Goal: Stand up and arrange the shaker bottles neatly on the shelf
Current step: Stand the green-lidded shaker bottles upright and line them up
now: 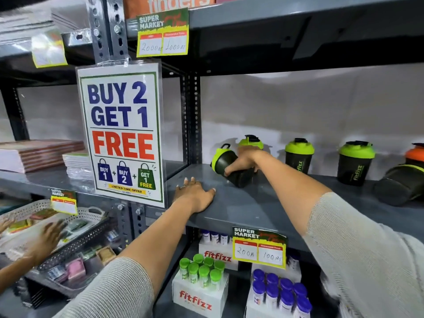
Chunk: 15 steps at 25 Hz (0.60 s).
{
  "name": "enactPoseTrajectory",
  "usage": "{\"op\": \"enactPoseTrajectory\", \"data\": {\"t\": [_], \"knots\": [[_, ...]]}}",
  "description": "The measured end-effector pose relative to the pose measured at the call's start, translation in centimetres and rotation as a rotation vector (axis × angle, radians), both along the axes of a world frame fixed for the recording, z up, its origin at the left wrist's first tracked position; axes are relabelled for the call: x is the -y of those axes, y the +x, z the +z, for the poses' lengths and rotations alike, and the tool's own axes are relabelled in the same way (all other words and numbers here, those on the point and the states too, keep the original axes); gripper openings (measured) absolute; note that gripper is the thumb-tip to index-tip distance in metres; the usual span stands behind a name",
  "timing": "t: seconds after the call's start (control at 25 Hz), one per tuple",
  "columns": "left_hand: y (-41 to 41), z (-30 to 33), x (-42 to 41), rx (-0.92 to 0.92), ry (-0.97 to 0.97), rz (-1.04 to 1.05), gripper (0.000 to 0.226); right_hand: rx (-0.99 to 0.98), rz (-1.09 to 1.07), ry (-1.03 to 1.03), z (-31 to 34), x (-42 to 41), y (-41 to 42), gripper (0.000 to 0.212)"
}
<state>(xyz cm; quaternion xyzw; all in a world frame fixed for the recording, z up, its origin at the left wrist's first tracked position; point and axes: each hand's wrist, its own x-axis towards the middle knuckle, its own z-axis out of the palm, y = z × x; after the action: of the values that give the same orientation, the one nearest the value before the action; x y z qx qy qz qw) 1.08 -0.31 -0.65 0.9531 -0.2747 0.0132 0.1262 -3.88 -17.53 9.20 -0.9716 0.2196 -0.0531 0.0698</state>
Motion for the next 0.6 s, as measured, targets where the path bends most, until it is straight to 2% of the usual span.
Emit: {"op": "enactPoseTrajectory", "data": {"t": [0.12,0.2,0.4,0.52,0.6], "knots": [[-0.3,0.2,0.0,0.003,0.028,0.005,0.076,0.214,-0.016,0.118,-0.8,0.9,-1.9,0.053],[-0.6,0.4,0.0,0.006,0.037,0.012,0.075,0.318,-0.018,0.241,-1.5,1.4,-3.0,0.047],[-1.0,0.5,-0.2,0.009,0.035,0.012,0.076,0.489,-0.013,0.633,-4.0,1.9,-4.7,0.052],[-0.8,0.3,-0.2,0.008,0.032,0.008,0.076,0.49,-0.02,0.691,-4.6,2.1,-4.9,0.066],[-0.5,0.2,-0.1,0.007,0.032,0.009,0.077,0.457,-0.023,0.717,-4.3,2.1,-5.3,0.064]]}}
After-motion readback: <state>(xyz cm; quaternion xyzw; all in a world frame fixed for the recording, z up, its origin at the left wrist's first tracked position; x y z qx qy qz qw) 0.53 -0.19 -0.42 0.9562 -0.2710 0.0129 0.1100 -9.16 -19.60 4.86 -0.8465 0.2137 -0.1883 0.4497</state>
